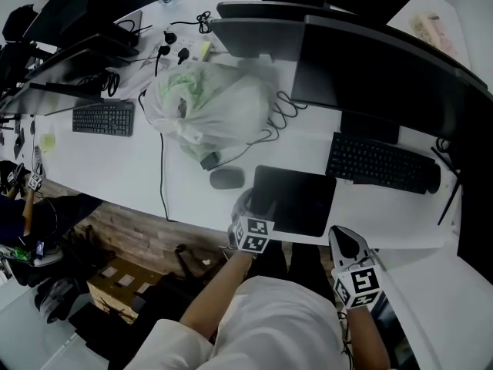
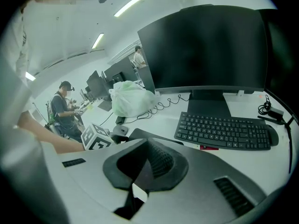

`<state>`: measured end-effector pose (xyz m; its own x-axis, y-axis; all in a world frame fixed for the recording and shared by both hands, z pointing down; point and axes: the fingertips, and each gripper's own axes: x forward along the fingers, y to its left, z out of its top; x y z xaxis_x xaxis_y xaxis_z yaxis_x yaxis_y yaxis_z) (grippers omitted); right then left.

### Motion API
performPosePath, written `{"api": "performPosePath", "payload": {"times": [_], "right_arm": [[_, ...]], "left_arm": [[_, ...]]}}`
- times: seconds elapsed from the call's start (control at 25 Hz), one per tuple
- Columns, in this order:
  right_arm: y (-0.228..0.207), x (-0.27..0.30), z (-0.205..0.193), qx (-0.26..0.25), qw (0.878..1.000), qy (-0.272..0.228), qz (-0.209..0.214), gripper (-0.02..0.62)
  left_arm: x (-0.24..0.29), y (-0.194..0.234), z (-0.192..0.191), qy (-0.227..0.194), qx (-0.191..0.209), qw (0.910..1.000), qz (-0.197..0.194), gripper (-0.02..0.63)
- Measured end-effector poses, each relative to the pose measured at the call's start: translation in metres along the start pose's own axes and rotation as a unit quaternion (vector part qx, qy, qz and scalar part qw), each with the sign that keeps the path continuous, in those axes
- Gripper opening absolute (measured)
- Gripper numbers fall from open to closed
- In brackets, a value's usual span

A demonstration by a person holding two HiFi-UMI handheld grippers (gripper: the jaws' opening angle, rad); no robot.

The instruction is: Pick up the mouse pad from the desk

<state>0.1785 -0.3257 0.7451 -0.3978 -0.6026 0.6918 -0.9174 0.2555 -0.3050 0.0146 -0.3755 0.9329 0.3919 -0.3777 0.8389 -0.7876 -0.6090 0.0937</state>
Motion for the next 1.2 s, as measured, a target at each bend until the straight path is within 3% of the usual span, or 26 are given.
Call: {"api": "performPosePath", "payload": {"times": [0.2, 0.28, 0.52, 0.8, 1.2], "right_arm": [[-0.002, 0.001, -0.004, 0.005, 1.000, 0.003, -0.001, 0.012], [-0.001, 0.002, -0.006, 0.006, 1.000, 0.004, 0.000, 0.012], [0.001, 0.002, -0.011, 0.007, 1.000, 0.004, -0.001, 0.012], [0.006, -0.005, -0.008, 0.001, 1.000, -0.005, -0.018, 0.012], [0.031, -0.042, 0.011, -0.017, 0.997, -0.047, -0.051, 0.012]], "left_arm": [[-0.002, 0.000, 0.000, 0.001, 0.003, 1.0000, -0.004, 0.284], [-0.002, -0.004, 0.001, -0.003, 0.008, 0.9999, -0.005, 0.241], [-0.001, -0.009, 0.002, -0.007, 0.009, 0.9998, -0.014, 0.195], [-0.001, -0.025, 0.000, -0.002, 0.035, 0.9979, -0.055, 0.058], [-0.037, -0.044, 0.019, -0.037, 0.047, 0.9900, -0.128, 0.046]]}}
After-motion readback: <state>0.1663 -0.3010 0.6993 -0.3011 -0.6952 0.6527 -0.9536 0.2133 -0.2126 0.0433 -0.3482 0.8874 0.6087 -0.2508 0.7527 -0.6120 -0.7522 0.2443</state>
